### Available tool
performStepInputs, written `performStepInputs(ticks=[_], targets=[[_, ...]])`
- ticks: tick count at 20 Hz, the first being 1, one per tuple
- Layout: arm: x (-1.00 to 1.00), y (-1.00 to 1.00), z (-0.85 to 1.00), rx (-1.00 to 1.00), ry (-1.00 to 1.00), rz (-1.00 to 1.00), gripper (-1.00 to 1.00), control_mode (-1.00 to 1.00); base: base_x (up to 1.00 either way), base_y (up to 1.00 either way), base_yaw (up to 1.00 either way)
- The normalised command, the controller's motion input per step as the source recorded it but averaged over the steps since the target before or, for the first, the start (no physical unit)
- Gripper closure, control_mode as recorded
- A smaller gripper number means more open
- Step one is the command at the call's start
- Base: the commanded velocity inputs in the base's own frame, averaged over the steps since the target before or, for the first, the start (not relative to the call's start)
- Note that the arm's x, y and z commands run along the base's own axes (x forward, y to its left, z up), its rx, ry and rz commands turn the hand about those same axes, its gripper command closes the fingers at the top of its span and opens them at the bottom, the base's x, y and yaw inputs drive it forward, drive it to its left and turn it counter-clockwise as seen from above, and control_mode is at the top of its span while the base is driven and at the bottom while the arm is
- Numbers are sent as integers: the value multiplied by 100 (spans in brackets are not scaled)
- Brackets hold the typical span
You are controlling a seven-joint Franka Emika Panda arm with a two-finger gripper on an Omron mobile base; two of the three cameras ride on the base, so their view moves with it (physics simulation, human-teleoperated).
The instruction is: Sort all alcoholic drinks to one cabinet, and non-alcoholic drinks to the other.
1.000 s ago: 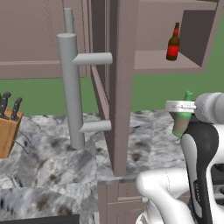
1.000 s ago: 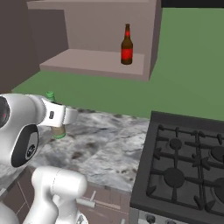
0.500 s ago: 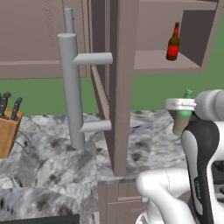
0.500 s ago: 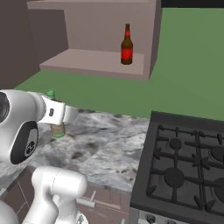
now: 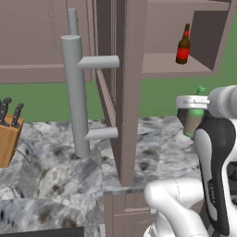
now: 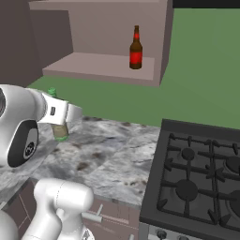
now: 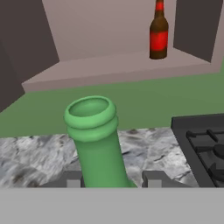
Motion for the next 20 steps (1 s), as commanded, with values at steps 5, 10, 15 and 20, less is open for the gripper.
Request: performStepInputs(ticks=[5, 10, 15, 20], targets=[[1, 6, 25, 0, -3, 0, 100, -100, 0, 0, 0], [2, 3, 24, 0, -7, 0, 100, -100, 0, 0, 0], [6, 0, 28, 0, -5, 0, 100, -100, 0, 0, 0], [5, 0, 21, 0, -9, 0, 100, -100, 0, 0, 0]])
